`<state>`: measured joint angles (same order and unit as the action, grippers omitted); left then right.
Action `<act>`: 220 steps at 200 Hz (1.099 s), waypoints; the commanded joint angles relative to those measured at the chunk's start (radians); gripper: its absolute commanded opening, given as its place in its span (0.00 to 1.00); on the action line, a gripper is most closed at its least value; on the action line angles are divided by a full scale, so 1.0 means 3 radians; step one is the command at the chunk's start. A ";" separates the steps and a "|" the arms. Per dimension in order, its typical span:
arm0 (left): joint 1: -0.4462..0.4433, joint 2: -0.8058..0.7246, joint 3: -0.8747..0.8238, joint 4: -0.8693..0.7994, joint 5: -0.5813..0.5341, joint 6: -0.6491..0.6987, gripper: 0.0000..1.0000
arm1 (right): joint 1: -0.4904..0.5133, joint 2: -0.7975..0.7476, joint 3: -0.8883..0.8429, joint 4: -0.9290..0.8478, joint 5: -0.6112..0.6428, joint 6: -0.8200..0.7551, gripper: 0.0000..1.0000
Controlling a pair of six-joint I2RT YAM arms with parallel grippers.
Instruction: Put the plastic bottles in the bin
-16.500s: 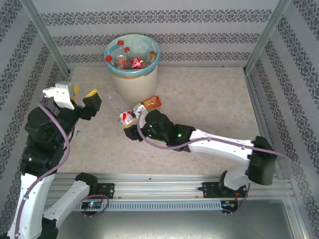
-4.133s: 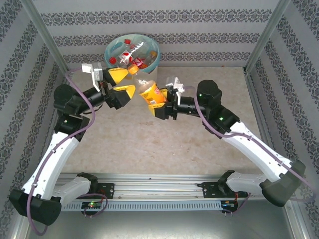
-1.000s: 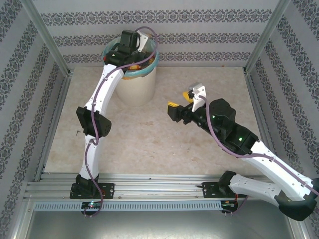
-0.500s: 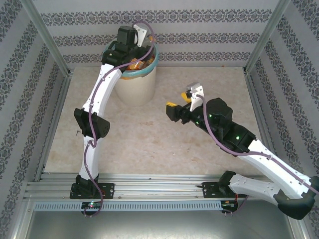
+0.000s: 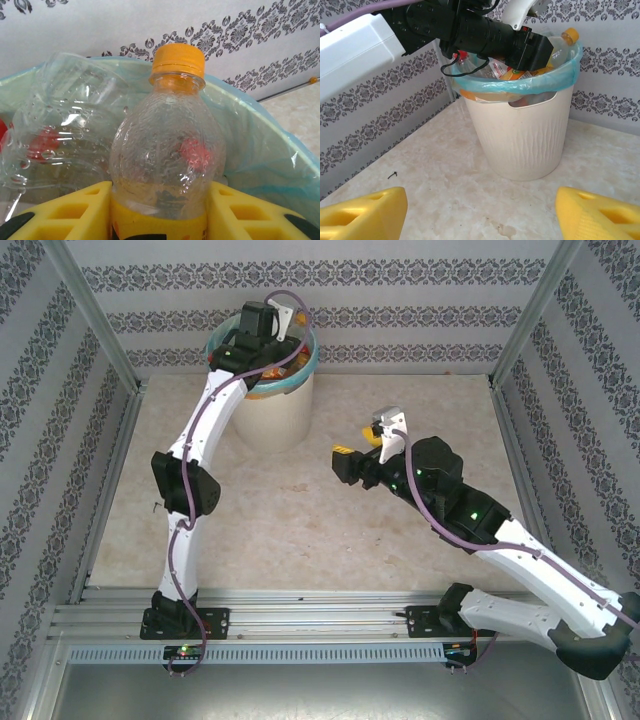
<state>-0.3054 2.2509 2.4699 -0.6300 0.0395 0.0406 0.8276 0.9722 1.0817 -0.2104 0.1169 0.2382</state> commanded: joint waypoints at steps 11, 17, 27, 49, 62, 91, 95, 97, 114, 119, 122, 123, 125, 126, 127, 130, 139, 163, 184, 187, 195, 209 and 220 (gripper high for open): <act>0.0121 0.0060 -0.0199 -0.0555 -0.0360 -0.0210 0.45 | 0.0023 0.0059 -0.0011 -0.0027 0.0034 0.0074 0.78; 0.0125 0.0055 -0.0204 -0.0585 -0.0404 -0.0233 0.45 | 0.0023 0.0068 -0.0006 -0.0030 0.0034 0.0085 0.78; 0.0133 0.0055 -0.0212 -0.0622 -0.0460 -0.0266 0.45 | 0.0026 0.0077 -0.0019 -0.0025 0.0038 0.0095 0.78; 0.0148 0.0062 -0.0241 -0.0675 -0.0499 -0.0291 0.45 | 0.0023 0.0115 -0.0021 -0.0025 0.0035 0.0115 0.78; 0.0153 0.0065 -0.0256 -0.0677 -0.0487 -0.0304 0.45 | 0.0023 0.0134 -0.0019 -0.0030 0.0033 0.0124 0.78; 0.0164 0.0130 -0.0249 -0.0721 -0.0458 -0.0365 0.44 | 0.0023 0.0167 -0.0003 -0.0049 0.0045 0.0111 0.78; 0.0164 0.0147 -0.0242 -0.0742 -0.0466 -0.0375 0.44 | 0.0023 0.0167 -0.0001 -0.0053 0.0050 0.0111 0.78; 0.0167 0.0154 -0.0233 -0.0753 -0.0473 -0.0379 0.44 | 0.0023 0.0173 -0.0001 -0.0059 0.0054 0.0108 0.78; 0.0174 0.0185 -0.0216 -0.0822 -0.0445 -0.0428 0.45 | 0.0023 0.0170 0.0000 -0.0071 0.0064 0.0101 0.78; 0.0174 0.0188 -0.0212 -0.0817 -0.0410 -0.0429 0.46 | 0.0023 0.0170 -0.0006 -0.0071 0.0070 0.0105 0.79; 0.0174 0.0186 -0.0210 -0.0808 -0.0392 -0.0434 0.47 | 0.0023 0.0169 -0.0006 -0.0071 0.0075 0.0106 0.79; 0.0174 0.0187 -0.0210 -0.0804 -0.0373 -0.0434 0.48 | 0.0023 0.0170 -0.0006 -0.0071 0.0073 0.0106 0.79; 0.0174 0.0183 -0.0206 -0.0798 -0.0350 -0.0432 0.48 | 0.0023 0.0172 -0.0008 -0.0071 0.0074 0.0103 0.79; 0.0172 0.0183 -0.0201 -0.0799 -0.0338 -0.0435 0.49 | 0.0023 0.0171 -0.0010 -0.0071 0.0075 0.0105 0.79; 0.0173 0.0183 -0.0195 -0.0796 -0.0327 -0.0436 0.49 | 0.0023 0.0173 -0.0010 -0.0068 0.0073 0.0103 0.79; 0.0171 0.0180 -0.0188 -0.0786 -0.0295 -0.0437 0.49 | 0.0022 0.0171 -0.0011 -0.0069 0.0075 0.0101 0.79; 0.0174 0.0161 -0.0144 -0.0735 -0.0180 -0.0450 0.52 | 0.0023 0.0182 -0.0003 -0.0071 0.0070 0.0101 0.78; 0.0168 0.0134 0.0021 -0.0560 0.0138 -0.0483 0.58 | 0.0020 0.0230 0.0019 -0.0070 0.0036 0.0116 0.79; 0.0169 0.0112 0.0227 -0.0506 0.0318 -0.0551 0.65 | 0.0023 0.0246 0.0036 -0.0055 0.0021 0.0136 0.79; 0.0169 0.0095 0.0244 -0.0496 0.0335 -0.0563 0.65 | 0.0023 0.0242 0.0038 -0.0051 0.0019 0.0139 0.79; 0.0169 0.0050 0.0279 -0.0463 0.0382 -0.0585 0.67 | 0.0023 0.0248 0.0041 -0.0054 0.0026 0.0136 0.79; 0.0167 -0.0078 0.0291 -0.0372 0.0403 -0.0631 0.69 | 0.0023 0.0243 0.0055 -0.0065 0.0026 0.0136 0.78; 0.0167 -0.0201 0.0292 -0.0303 0.0396 -0.0646 0.70 | 0.0023 0.0241 0.0064 -0.0068 0.0022 0.0127 0.78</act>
<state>-0.2661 2.2490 2.5221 -0.7097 0.1211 -0.1181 0.8276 1.0492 1.0817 -0.2306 0.1165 0.2642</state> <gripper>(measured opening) 0.690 0.784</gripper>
